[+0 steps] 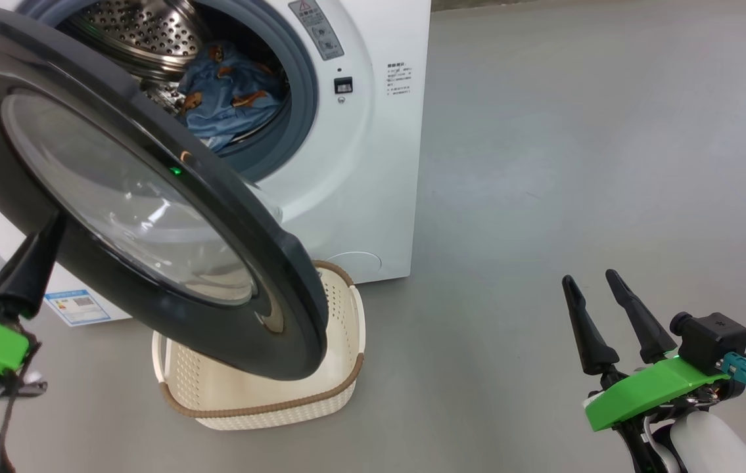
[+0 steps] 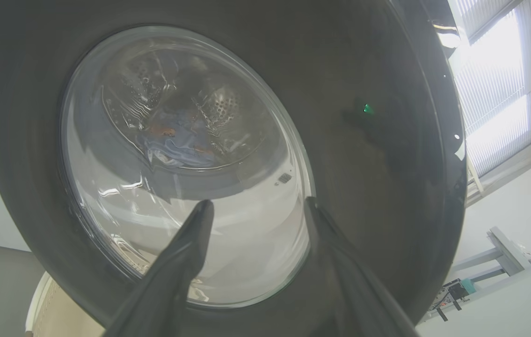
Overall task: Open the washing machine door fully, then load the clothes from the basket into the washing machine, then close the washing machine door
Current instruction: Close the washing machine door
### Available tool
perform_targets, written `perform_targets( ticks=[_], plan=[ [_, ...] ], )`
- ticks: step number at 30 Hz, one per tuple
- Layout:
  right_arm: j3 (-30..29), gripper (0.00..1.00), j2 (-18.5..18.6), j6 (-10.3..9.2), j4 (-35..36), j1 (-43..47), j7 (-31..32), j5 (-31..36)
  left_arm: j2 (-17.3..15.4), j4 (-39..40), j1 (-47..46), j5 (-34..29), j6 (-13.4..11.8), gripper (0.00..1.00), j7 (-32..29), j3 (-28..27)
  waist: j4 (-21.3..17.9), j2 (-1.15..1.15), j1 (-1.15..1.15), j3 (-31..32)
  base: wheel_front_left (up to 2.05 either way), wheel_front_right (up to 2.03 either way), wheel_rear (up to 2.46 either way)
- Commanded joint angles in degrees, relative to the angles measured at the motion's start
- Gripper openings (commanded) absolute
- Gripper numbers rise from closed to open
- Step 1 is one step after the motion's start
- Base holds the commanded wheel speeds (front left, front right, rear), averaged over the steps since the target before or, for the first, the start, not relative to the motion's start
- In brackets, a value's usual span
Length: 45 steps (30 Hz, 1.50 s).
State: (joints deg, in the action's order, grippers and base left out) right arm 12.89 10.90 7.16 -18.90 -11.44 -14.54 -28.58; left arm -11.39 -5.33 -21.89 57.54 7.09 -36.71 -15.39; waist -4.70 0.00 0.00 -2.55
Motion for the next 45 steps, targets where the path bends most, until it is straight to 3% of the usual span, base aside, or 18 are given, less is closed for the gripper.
perform_targets(
  ticks=[1,7,13,20,33,45],
  plan=[
    [1.0,1.00,0.3,0.33,1.6,-1.1,-0.5,0.3,-2.3,2.5,0.7,-1.4,0.3,1.00,3.2,-1.3,-0.2,0.00,0.00,-0.1,0.00,0.00,0.00],
    [0.9,1.00,0.2,0.33,1.7,-1.1,-0.5,0.1,-3.5,5.6,5.8,-4.2,0.4,1.00,16.8,3.8,-0.6,0.00,0.00,-0.2,0.00,0.00,0.00],
    [0.3,1.00,0.2,0.33,2.0,-1.3,-0.5,0.2,-5.4,5.4,10.3,-11.6,0.4,1.00,29.2,7.8,-1.0,0.00,0.00,-0.1,0.00,0.00,0.00],
    [-0.2,1.00,0.2,0.33,2.2,-1.1,-0.5,0.5,-3.9,2.7,13.8,-19.4,0.4,1.00,40.0,10.6,-1.2,0.00,0.00,-0.1,0.00,0.00,0.00],
    [-0.3,1.00,0.7,0.33,2.2,-1.0,-0.5,0.9,-1.7,-0.6,17.2,-27.1,-1.8,1.00,48.5,13.8,-1.3,0.00,0.00,0.7,0.00,0.00,0.00],
    [-0.6,1.00,1.4,0.33,2.1,-0.7,-0.5,1.0,-0.1,-1.7,19.1,-30.5,-3.0,1.00,50.6,15.7,-0.7,0.00,0.00,0.9,0.00,0.00,0.00]
  ],
)
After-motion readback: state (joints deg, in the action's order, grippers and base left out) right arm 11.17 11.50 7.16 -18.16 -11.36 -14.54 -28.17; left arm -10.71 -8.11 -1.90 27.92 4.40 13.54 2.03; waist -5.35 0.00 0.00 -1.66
